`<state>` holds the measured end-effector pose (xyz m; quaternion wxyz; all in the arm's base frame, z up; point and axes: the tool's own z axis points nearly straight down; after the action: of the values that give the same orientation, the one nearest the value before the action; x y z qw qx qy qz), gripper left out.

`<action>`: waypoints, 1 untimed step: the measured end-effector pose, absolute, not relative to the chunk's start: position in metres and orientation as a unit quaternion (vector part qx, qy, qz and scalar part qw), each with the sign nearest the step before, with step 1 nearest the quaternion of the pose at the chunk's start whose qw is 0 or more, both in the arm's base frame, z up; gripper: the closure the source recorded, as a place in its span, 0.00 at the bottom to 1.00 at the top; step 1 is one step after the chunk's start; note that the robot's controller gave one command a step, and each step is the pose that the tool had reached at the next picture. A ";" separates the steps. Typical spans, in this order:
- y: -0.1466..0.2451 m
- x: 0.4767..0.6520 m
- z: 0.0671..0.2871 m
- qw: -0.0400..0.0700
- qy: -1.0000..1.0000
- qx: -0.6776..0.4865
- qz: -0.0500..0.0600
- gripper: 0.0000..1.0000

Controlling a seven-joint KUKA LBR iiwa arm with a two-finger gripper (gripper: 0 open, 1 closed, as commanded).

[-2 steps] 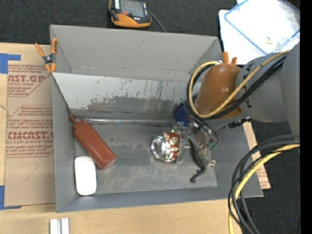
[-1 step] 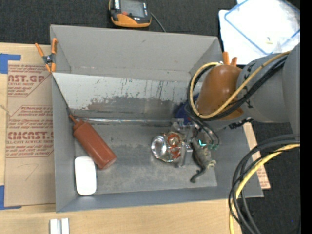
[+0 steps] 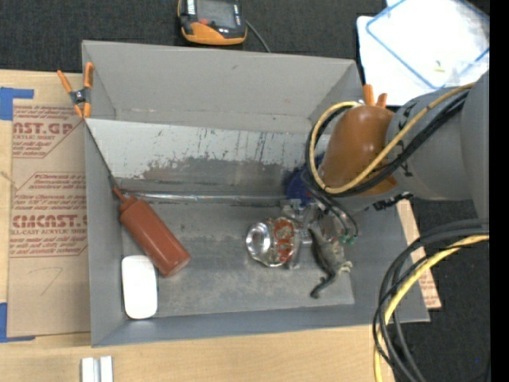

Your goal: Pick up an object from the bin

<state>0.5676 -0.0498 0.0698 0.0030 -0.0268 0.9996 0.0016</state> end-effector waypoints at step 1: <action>-0.050 0.568 0.070 0.003 1.000 -0.027 0.002 0.00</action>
Offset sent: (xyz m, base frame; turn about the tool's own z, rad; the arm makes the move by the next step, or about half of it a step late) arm 0.0000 0.0000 0.0000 0.0000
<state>0.5676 -0.0498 0.0697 0.0028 -0.0268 0.9996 0.0017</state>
